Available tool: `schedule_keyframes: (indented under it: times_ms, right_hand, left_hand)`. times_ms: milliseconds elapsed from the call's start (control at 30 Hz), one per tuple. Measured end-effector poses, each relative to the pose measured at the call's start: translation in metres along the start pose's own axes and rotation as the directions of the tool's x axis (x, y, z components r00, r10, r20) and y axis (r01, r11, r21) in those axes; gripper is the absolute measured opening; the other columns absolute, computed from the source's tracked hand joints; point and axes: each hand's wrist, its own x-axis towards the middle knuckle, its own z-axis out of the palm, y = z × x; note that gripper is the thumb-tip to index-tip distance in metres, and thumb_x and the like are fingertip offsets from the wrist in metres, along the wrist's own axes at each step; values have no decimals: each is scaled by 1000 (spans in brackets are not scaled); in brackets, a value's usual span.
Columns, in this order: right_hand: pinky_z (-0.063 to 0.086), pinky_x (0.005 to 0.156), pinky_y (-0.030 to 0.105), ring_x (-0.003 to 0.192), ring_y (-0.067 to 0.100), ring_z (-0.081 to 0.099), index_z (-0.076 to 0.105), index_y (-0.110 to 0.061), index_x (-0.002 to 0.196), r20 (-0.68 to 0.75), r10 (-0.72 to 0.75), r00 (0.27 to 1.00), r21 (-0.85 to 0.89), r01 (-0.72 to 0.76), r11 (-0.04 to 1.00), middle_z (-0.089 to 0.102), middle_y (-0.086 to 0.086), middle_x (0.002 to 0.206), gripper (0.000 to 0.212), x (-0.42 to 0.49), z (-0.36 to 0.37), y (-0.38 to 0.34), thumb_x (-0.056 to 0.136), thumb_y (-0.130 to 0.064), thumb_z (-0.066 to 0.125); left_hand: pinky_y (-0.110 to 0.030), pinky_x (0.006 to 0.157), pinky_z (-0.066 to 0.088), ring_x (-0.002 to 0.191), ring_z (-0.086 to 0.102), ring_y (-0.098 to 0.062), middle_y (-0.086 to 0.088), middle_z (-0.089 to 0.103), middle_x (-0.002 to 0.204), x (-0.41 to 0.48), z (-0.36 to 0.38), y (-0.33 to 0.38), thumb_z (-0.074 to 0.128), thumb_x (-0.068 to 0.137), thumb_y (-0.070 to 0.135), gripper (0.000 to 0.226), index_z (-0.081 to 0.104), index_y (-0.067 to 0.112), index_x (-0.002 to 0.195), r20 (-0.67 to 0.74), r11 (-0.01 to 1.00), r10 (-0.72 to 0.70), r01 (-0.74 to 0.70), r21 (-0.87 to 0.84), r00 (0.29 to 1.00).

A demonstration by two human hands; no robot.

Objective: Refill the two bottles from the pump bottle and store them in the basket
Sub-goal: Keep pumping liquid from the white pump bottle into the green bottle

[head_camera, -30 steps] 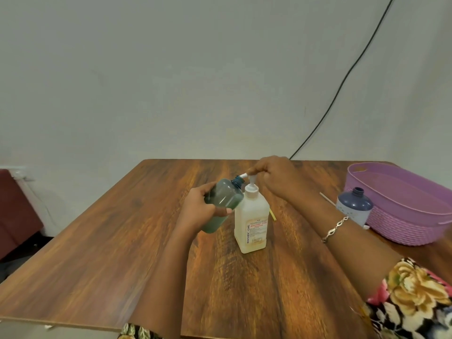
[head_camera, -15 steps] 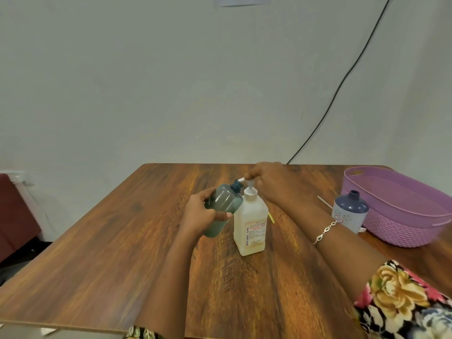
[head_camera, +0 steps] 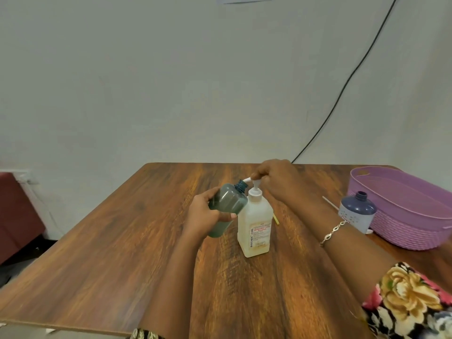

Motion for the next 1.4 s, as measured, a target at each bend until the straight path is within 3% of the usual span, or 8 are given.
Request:
schedule_keyframes:
  times_ms: [233, 400, 500, 633, 767, 1000, 1133, 1400]
  right_hand:
    - [45, 75, 31, 89, 22, 58, 72, -7, 89, -102, -27, 994, -66, 20, 998, 67, 4, 93, 22, -3, 25, 5, 81, 2, 54]
    - [38, 66, 8, 87, 12, 55, 71, -6, 98, -70, -15, 997, 54, 19, 998, 66, 1, 97, 25, -3, 9, 5, 87, 0, 50]
    - [43, 75, 20, 90, 15, 57, 71, -7, 98, -54, -14, 998, 38, 16, 999, 67, 4, 102, 28, 1, 4, 4, 86, 2, 48]
    - [41, 69, 27, 83, 22, 58, 71, -1, 84, -238, -1, 971, 110, 28, 994, 68, 9, 87, 23, -7, 28, 6, 79, 8, 50]
    - [45, 70, 32, 81, 26, 59, 70, 1, 77, -264, -22, 964, 143, 61, 988, 67, 12, 81, 21, -6, 36, 9, 76, 11, 52]
    - [39, 60, 7, 79, 14, 58, 73, -5, 88, -154, 46, 987, 165, -20, 986, 69, 4, 89, 24, 6, 19, 8, 82, 5, 52]
    - [38, 66, 25, 81, 23, 56, 71, -1, 79, -259, -11, 966, 87, 34, 996, 67, 10, 83, 22, -2, 35, 8, 75, 9, 51]
    - [48, 73, 26, 85, 22, 62, 73, -4, 90, -252, -29, 967, 161, 71, 984, 71, 8, 90, 21, -3, 28, 13, 83, 5, 55]
  left_hand:
    - [-16, 63, 37, 87, 53, -4, 18, 53, 90, 1, 2, 1, 77, 67, -1, 63, 56, 14, 123, 22, 1000, 20, -20, 8, 1000]
    - [-22, 70, 39, 87, 50, -6, 12, 54, 98, 1, 2, 3, 77, 67, 1, 66, 53, 13, 127, 27, 1000, 16, -16, 9, 1000]
    - [-20, 67, 39, 84, 50, -2, 14, 54, 95, 2, 1, 3, 76, 68, 0, 64, 54, 13, 126, 35, 1000, 17, -17, 0, 999]
    - [-20, 67, 39, 88, 49, -7, 10, 54, 101, 4, 2, -1, 78, 66, 1, 68, 53, 13, 128, 38, 1000, 16, -16, 2, 999]
    - [-18, 67, 38, 90, 49, -7, 8, 54, 104, 3, 4, -5, 78, 65, 2, 70, 52, 14, 129, 40, 1000, 0, 1, -21, 999]
    - [-19, 67, 39, 87, 50, -5, 8, 56, 103, 6, 0, -1, 78, 66, 1, 68, 53, 14, 128, 35, 999, 3, -2, -36, 999]
    - [-21, 68, 39, 93, 51, -11, 6, 56, 106, 5, -1, -6, 79, 64, 1, 71, 53, 14, 129, 38, 1000, -3, 4, -27, 999]
    - [-21, 67, 40, 89, 52, -6, 7, 58, 105, 3, -2, -2, 78, 64, 2, 68, 55, 16, 127, 30, 998, -13, 14, -54, 999]
